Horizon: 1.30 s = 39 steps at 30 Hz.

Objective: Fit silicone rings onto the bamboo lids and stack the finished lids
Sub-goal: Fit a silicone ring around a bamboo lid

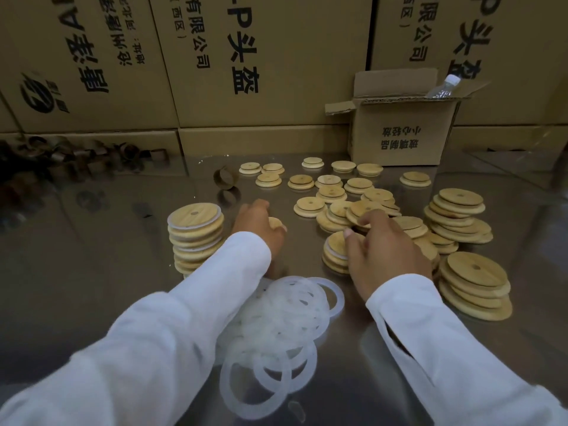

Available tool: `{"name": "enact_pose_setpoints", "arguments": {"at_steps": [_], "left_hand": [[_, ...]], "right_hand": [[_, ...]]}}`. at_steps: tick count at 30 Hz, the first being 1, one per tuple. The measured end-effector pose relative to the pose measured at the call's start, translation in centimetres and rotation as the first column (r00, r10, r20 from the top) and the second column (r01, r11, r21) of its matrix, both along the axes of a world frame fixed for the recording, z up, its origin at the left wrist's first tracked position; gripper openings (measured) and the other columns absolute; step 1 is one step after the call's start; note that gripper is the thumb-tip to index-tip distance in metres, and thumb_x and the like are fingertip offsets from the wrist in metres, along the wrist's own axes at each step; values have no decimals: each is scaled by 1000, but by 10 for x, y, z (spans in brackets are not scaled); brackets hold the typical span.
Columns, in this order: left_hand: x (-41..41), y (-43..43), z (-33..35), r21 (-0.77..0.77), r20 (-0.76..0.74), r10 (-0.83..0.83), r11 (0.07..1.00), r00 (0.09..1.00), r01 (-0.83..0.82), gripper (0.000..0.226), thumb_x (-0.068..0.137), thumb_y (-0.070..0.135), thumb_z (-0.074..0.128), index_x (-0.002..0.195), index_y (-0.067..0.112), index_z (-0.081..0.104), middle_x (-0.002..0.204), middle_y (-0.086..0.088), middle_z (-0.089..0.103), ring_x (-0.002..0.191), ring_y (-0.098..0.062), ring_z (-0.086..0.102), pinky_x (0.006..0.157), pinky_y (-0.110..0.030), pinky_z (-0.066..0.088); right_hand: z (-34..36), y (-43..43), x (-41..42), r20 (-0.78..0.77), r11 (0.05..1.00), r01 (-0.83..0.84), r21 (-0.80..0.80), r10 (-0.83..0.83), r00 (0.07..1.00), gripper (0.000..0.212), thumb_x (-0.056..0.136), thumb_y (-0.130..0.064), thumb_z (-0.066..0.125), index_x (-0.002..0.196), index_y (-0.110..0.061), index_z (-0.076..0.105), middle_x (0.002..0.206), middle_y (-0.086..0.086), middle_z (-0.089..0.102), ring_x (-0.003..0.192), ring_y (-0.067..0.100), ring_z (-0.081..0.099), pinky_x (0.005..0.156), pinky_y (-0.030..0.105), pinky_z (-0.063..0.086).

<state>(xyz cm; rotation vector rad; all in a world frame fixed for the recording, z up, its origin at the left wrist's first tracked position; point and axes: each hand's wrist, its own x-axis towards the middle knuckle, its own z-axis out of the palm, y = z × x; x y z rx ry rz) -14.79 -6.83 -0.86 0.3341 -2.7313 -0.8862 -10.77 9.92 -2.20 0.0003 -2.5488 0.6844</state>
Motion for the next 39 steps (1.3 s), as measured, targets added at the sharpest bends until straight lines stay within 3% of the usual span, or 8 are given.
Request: {"name": "enact_pose_setpoints", "arguments": {"at_steps": [10,15,21,25,30,32,35,39], "left_hand": [[-28,9,-8,-167,179,65,985,982,-35,49,88,22,56,132,9,38,131,-15,47,118,-34,48,97,-41,44],[12,20,12,60,-119,-126,989,985,134,59,79,32,69,129,18,42,125,-4,53,114,-23,51,89,-30,43],[75,21,6,35,-574,-256,942,778,335,52,72,26,74,118,26,51,110,14,54,103,-3,54,85,-22,47],[73,10,-3,18,-556,-329,914,764,406,68,65,28,76,124,30,42,116,12,48,109,1,48,88,-15,43],[63,5,-6,465,-363,-228,796,903,388,98,54,64,74,134,21,38,120,12,50,111,-1,51,95,-24,42],[61,4,-5,648,-318,-177,677,931,350,82,59,71,66,120,18,55,109,7,63,104,-9,60,94,-32,47],[58,3,-5,752,-297,-145,573,944,325,22,79,36,68,87,16,65,86,-5,71,94,-27,65,91,-47,50],[56,-1,-7,825,-296,-130,465,946,322,5,86,12,59,85,12,64,78,-7,69,77,-21,67,67,-29,58]], "right_hand": [[-3,-2,-5,-83,996,-48,70,54,995,32,93,-40,42,120,-24,44,116,-1,53,104,19,51,66,26,34],[2,-9,0,-178,973,-187,-135,162,971,34,90,-40,47,120,-24,47,108,-5,52,97,12,50,67,25,35],[6,-42,25,-213,533,-431,-728,423,881,26,86,-39,53,111,-39,53,98,-17,63,89,-4,60,75,13,48],[6,-46,26,-208,486,-419,-767,430,879,25,88,-16,58,99,-38,54,93,-6,70,84,3,66,72,18,54],[11,-39,21,-186,466,-364,-806,385,904,22,90,-14,55,103,-32,57,68,-17,66,67,-12,60,62,11,51],[11,-37,20,-167,430,-340,-836,391,905,23,90,-14,54,107,-30,58,62,-23,65,68,-12,61,67,13,52],[10,-39,22,-157,469,-366,-804,426,891,25,90,-13,54,109,-28,58,63,-25,66,70,-10,62,68,16,53],[3,-42,20,-164,534,-339,-775,348,923,26,93,-23,48,117,-35,48,67,-21,66,75,-3,61,78,27,51]]}}
